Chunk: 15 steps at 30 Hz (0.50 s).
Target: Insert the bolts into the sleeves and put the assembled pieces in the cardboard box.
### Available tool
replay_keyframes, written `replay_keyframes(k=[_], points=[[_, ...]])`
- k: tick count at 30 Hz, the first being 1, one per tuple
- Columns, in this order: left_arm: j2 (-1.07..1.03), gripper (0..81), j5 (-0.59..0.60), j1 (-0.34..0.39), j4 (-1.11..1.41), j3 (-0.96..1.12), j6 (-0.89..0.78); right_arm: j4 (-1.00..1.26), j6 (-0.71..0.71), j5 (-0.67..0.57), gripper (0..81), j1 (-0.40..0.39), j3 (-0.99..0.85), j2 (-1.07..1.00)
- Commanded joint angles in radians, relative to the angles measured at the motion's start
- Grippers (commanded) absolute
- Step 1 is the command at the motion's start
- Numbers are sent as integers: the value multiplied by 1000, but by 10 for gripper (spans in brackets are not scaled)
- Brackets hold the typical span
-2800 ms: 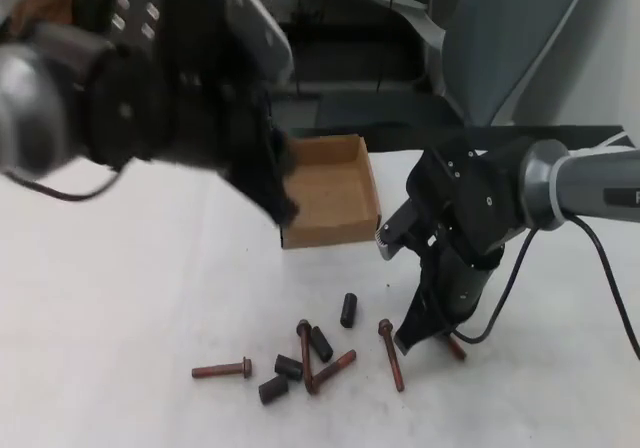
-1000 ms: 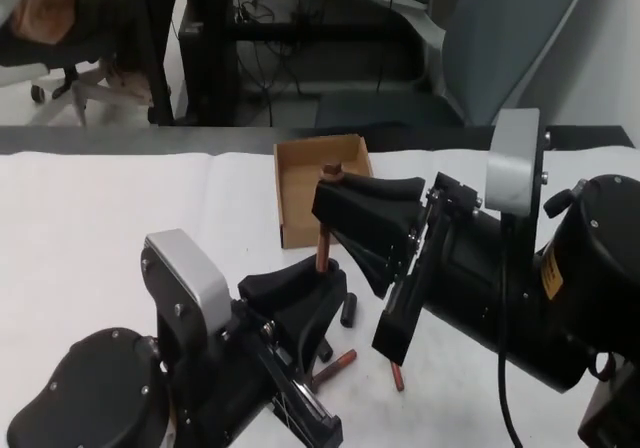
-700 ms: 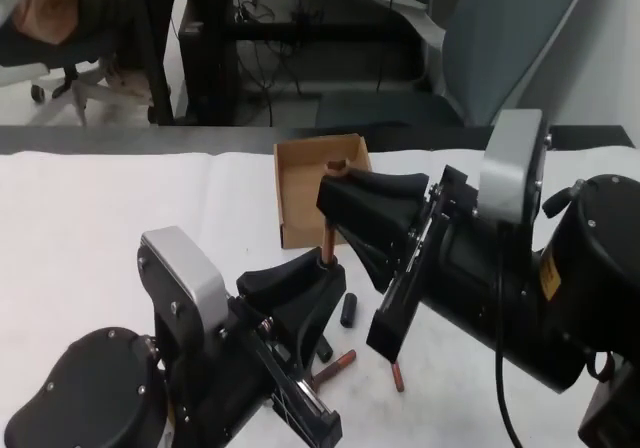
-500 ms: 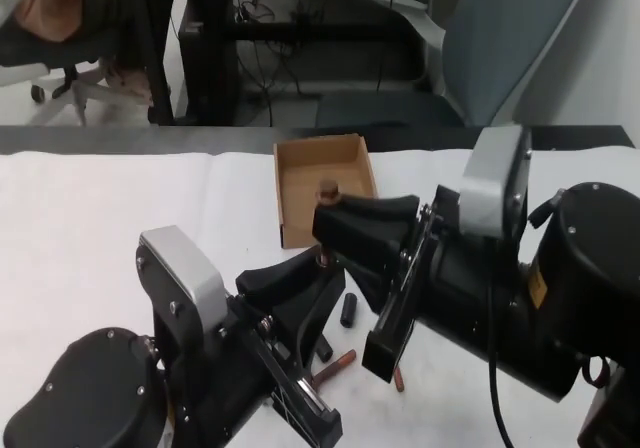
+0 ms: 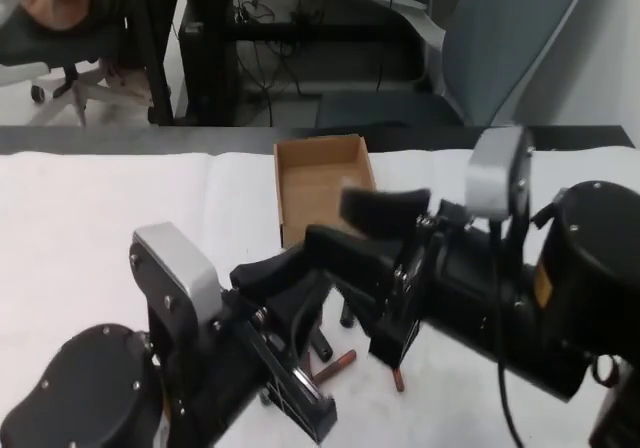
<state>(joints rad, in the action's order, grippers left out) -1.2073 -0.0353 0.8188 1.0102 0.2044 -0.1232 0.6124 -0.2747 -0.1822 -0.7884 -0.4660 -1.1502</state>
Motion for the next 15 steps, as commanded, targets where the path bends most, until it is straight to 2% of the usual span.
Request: replay_keyframes(k=[1, 4, 7, 10, 12, 15], points=[[1, 18, 10, -44, 27, 2, 16, -73, 26, 79, 624, 1, -5, 70], [1, 18, 45, -110, 24, 5, 18, -254, 59, 182, 622, 1, -5, 134], [1, 18, 83, -185, -51, 40, 18, -499, 19, 262, 622, 1, -5, 180], [-28, 18, 193, -265, -289, 157, 72, -745, -106, 275, 620, 1, -5, 183], [-84, 18, 259, -304, -437, 267, 154, -859, -139, 275, 615, 1, -5, 168], [-187, 18, 268, -337, -536, 425, 214, -932, -152, 298, 511, 3, -5, 127]])
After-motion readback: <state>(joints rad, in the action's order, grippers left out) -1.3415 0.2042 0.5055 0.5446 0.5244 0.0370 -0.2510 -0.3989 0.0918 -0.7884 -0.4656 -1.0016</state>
